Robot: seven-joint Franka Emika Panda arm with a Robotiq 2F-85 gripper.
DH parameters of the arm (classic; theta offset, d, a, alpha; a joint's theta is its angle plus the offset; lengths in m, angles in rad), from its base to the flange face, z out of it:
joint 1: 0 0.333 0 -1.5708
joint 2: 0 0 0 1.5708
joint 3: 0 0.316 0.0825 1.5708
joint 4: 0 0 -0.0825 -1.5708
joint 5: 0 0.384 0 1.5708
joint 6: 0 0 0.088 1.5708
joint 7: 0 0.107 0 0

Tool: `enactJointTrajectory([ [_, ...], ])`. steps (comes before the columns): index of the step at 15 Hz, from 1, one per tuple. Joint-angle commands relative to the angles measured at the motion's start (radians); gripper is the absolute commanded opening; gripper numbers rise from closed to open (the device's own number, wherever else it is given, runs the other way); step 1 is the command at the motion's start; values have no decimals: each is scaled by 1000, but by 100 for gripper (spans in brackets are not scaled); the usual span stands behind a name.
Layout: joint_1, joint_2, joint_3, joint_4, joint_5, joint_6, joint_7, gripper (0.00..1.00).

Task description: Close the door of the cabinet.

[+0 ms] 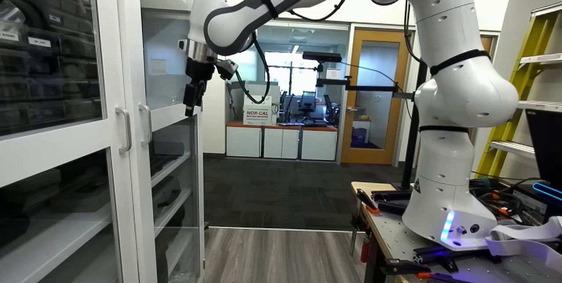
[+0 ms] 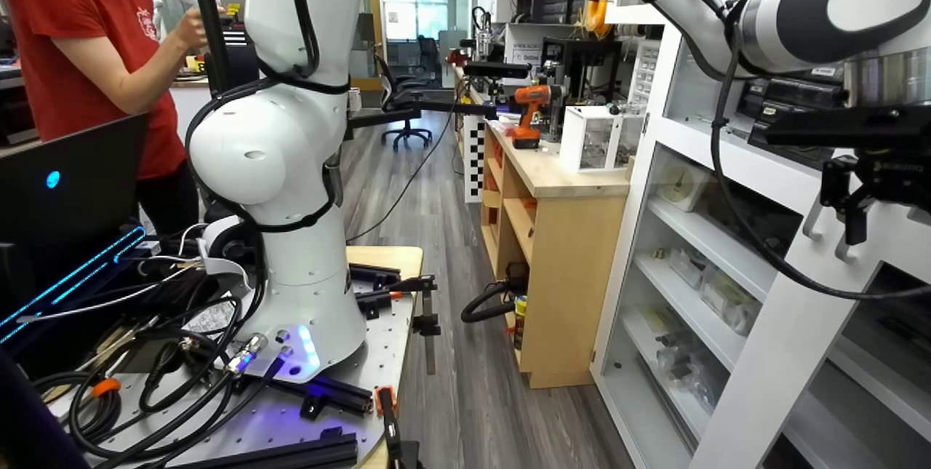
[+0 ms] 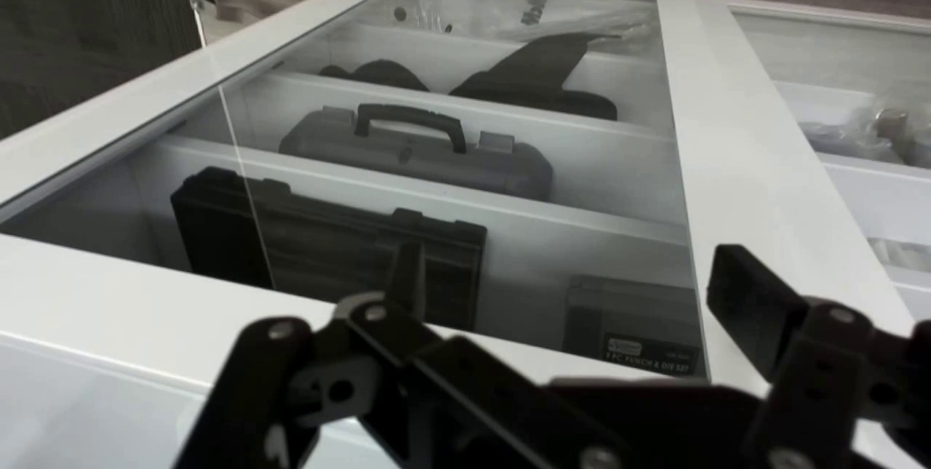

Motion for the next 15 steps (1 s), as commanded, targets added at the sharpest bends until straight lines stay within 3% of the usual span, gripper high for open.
enactJointTrajectory([
  [1,-9,-95,18,-58,-24,-141,51,100],
  [8,-22,-151,31,-68,-2,-355,47,100],
  [15,-29,-125,38,-43,-1,-370,32,100],
])
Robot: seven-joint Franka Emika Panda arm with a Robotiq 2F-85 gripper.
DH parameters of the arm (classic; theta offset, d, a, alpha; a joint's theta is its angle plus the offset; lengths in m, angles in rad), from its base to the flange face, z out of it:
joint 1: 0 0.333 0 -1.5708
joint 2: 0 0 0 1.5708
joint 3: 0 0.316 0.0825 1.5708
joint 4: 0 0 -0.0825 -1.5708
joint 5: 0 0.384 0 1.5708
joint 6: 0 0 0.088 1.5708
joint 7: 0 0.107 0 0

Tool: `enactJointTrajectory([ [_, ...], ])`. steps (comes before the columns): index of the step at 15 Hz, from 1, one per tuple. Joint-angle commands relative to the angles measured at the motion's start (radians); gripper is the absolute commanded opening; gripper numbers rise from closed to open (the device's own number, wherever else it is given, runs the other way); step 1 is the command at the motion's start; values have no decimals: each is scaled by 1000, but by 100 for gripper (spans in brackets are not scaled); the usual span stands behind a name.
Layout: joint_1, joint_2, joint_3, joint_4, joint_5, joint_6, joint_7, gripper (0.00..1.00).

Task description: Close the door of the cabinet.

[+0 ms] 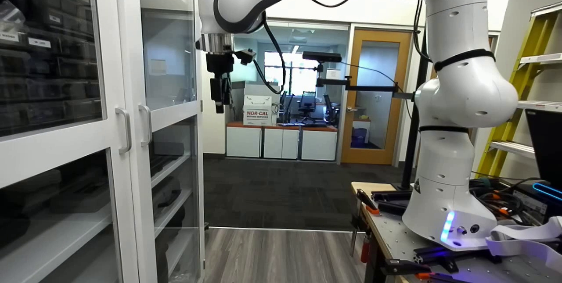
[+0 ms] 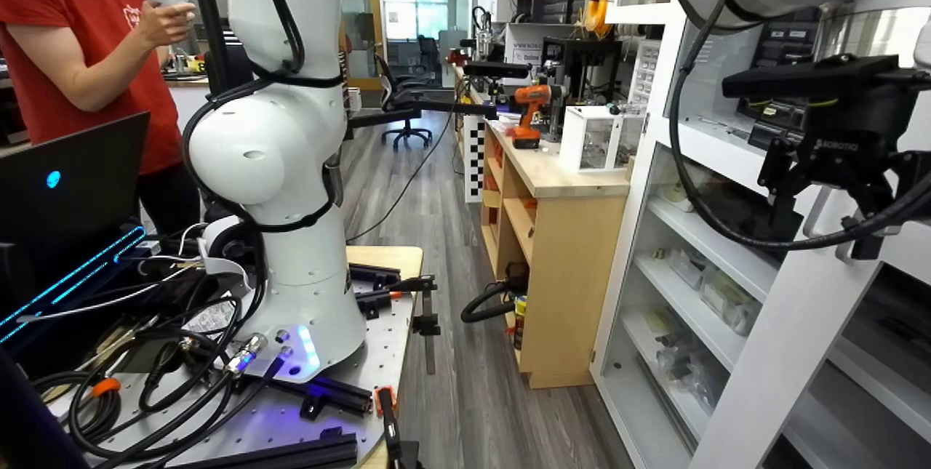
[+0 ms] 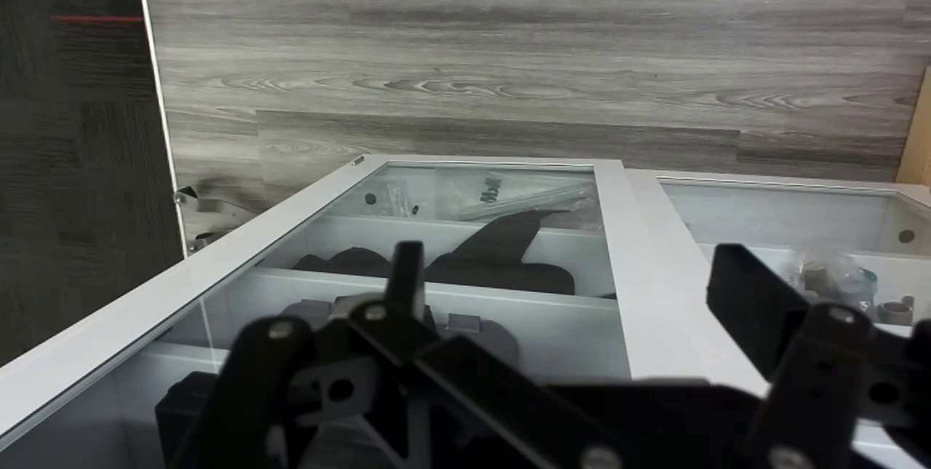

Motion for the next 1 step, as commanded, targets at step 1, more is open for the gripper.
enactJointTrajectory([
  [1,-21,0,23,2,-4,-4,3,100],
])
